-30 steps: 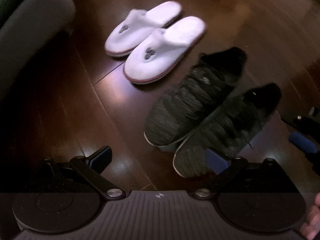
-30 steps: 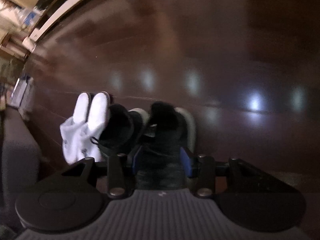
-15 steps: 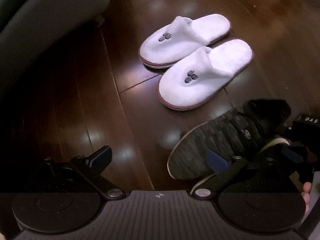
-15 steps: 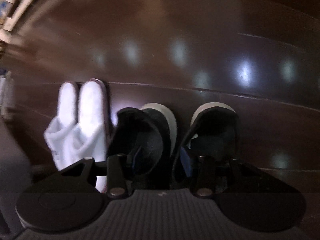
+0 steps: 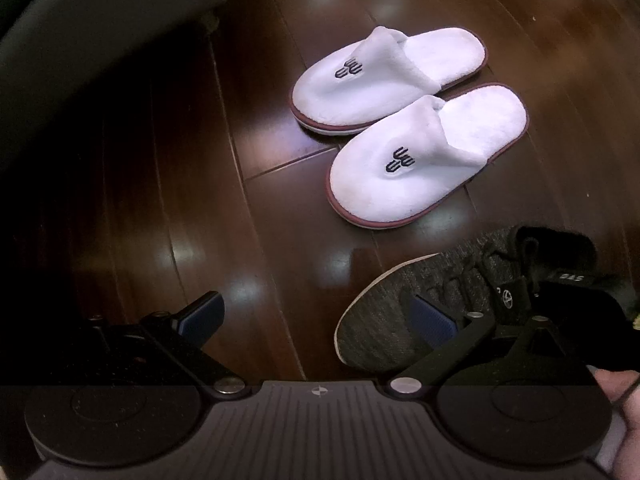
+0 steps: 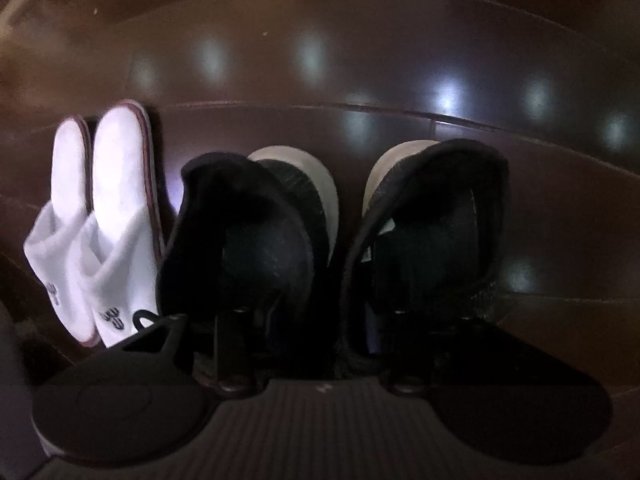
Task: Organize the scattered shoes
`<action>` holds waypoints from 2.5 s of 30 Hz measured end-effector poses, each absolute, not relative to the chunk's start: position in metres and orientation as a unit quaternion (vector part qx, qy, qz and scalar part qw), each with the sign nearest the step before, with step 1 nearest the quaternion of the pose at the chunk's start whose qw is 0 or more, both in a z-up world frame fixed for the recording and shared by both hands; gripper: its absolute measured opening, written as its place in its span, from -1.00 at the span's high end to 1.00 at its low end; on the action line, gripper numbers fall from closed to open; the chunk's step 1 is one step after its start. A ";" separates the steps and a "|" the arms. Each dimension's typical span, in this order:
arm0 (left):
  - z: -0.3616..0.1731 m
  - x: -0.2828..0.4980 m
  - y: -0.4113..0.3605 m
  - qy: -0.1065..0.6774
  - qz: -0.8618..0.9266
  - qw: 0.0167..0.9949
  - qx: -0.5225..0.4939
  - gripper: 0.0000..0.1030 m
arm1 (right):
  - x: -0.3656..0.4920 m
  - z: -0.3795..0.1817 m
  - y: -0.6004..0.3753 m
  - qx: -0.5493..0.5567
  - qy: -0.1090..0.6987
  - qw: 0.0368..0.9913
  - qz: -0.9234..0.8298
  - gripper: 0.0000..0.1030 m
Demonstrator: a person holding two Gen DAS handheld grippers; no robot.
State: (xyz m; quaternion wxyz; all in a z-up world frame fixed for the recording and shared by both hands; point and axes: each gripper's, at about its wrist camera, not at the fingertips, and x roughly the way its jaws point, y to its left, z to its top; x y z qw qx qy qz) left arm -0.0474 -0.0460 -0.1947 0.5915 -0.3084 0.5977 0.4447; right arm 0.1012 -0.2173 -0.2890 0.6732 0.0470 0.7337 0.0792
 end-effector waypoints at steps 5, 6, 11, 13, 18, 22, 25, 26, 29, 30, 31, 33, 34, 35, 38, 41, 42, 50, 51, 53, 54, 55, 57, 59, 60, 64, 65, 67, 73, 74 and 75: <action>-0.195 -0.046 -0.046 0.598 0.443 0.593 -0.309 -0.96 | 0.097 -0.290 -0.214 0.020 0.725 0.684 0.082 0.58; -0.195 -0.045 -0.047 0.597 0.443 0.593 -0.309 -0.96 | 0.096 -0.290 -0.215 0.019 0.721 0.688 0.083 0.63; -0.196 -0.040 -0.051 0.601 0.435 0.600 -0.298 -0.96 | 0.084 -0.284 -0.228 0.024 0.698 0.710 0.092 0.79; -0.196 -0.039 -0.052 0.602 0.435 0.601 -0.296 -0.96 | 0.080 -0.282 -0.230 0.025 0.690 0.717 0.095 0.79; -0.198 -0.037 -0.054 0.605 0.432 0.602 -0.291 -0.96 | 0.071 -0.275 -0.235 0.034 0.675 0.730 0.100 0.80; -0.198 -0.038 -0.058 0.605 0.432 0.603 -0.289 -0.96 | 0.067 -0.268 -0.238 0.043 0.666 0.737 0.103 0.80; -0.198 -0.041 -0.060 0.606 0.433 0.602 -0.289 -0.96 | 0.060 -0.263 -0.239 0.053 0.656 0.745 0.105 0.81; -0.197 -0.042 -0.062 0.605 0.434 0.602 -0.288 -0.96 | 0.058 -0.261 -0.241 0.057 0.653 0.748 0.105 0.81; -0.194 -0.043 -0.066 0.603 0.435 0.605 -0.284 -0.96 | 0.053 -0.255 -0.248 0.073 0.643 0.755 0.104 0.81; -0.193 -0.043 -0.067 0.603 0.435 0.606 -0.283 -0.96 | 0.051 -0.254 -0.250 0.078 0.640 0.757 0.103 0.81; -0.192 -0.042 -0.069 0.601 0.435 0.608 -0.283 -0.96 | 0.049 -0.252 -0.252 0.081 0.638 0.759 0.103 0.81; -0.188 -0.040 -0.075 0.598 0.430 0.618 -0.276 -0.96 | 0.045 -0.245 -0.260 0.093 0.631 0.763 0.100 0.81; -0.187 -0.039 -0.077 0.598 0.429 0.620 -0.272 -0.96 | 0.042 -0.241 -0.264 0.101 0.628 0.765 0.098 0.81; -0.187 -0.039 -0.080 0.599 0.428 0.622 -0.267 -0.96 | 0.040 -0.239 -0.268 0.107 0.625 0.767 0.096 0.81; -0.185 -0.039 -0.087 0.599 0.424 0.626 -0.264 -0.96 | 0.034 -0.231 -0.280 0.122 0.617 0.772 0.089 0.81; -0.184 -0.037 -0.096 0.601 0.417 0.633 -0.253 -0.96 | 0.028 -0.226 -0.295 0.144 0.610 0.775 0.074 0.81; -0.184 -0.037 -0.098 0.602 0.416 0.634 -0.251 -0.96 | 0.026 -0.225 -0.301 0.153 0.609 0.775 0.066 0.81; -0.179 -0.025 -0.123 0.603 0.390 0.657 -0.230 -0.96 | 0.014 -0.219 -0.340 0.204 0.599 0.774 0.015 0.81; -0.178 -0.024 -0.126 0.603 0.387 0.659 -0.228 -0.96 | 0.013 -0.218 -0.346 0.211 0.597 0.774 0.009 0.81; -0.177 -0.021 -0.134 0.605 0.378 0.666 -0.217 -0.96 | 0.010 -0.216 -0.357 0.222 0.593 0.774 -0.004 0.81; -0.177 -0.020 -0.137 0.605 0.375 0.669 -0.214 -0.96 | 0.008 -0.215 -0.362 0.228 0.592 0.773 -0.011 0.81; -0.176 -0.019 -0.139 0.605 0.374 0.671 -0.211 -0.96 | 0.006 -0.214 -0.368 0.233 0.590 0.773 -0.017 0.81; -0.173 -0.017 -0.146 0.602 0.369 0.678 -0.205 -0.96 | 0.003 -0.213 -0.374 0.239 0.588 0.773 -0.025 0.81; -0.172 -0.016 -0.153 0.602 0.361 0.684 -0.201 -0.96 | -0.001 -0.211 -0.386 0.249 0.584 0.772 -0.038 0.81; -0.171 -0.016 -0.155 0.602 0.358 0.685 -0.200 -0.96 | -0.004 -0.210 -0.394 0.255 0.581 0.771 -0.047 0.81; -0.170 -0.013 -0.169 0.606 0.343 0.693 -0.189 -0.96 | -0.015 -0.208 -0.420 0.287 0.569 0.766 -0.087 0.81; -0.169 -0.012 -0.173 0.606 0.339 0.695 -0.187 -0.96 | -0.018 -0.208 -0.427 0.296 0.565 0.764 -0.097 0.81; -0.168 -0.011 -0.179 0.607 0.331 0.700 -0.181 -0.96 | -0.023 -0.208 -0.435 0.308 0.560 0.761 -0.111 0.81; -0.167 -0.004 -0.218 0.611 0.292 0.720 -0.150 -0.96 | -0.040 -0.211 -0.466 0.340 0.545 0.751 -0.154 0.81; -0.167 -0.003 -0.225 0.611 0.285 0.724 -0.144 -0.96 | -0.044 -0.211 -0.474 0.345 0.543 0.748 -0.162 0.81; -0.167 -0.002 -0.233 0.612 0.277 0.728 -0.138 -0.96 | -0.048 -0.211 -0.482 0.351 0.540 0.746 -0.170 0.81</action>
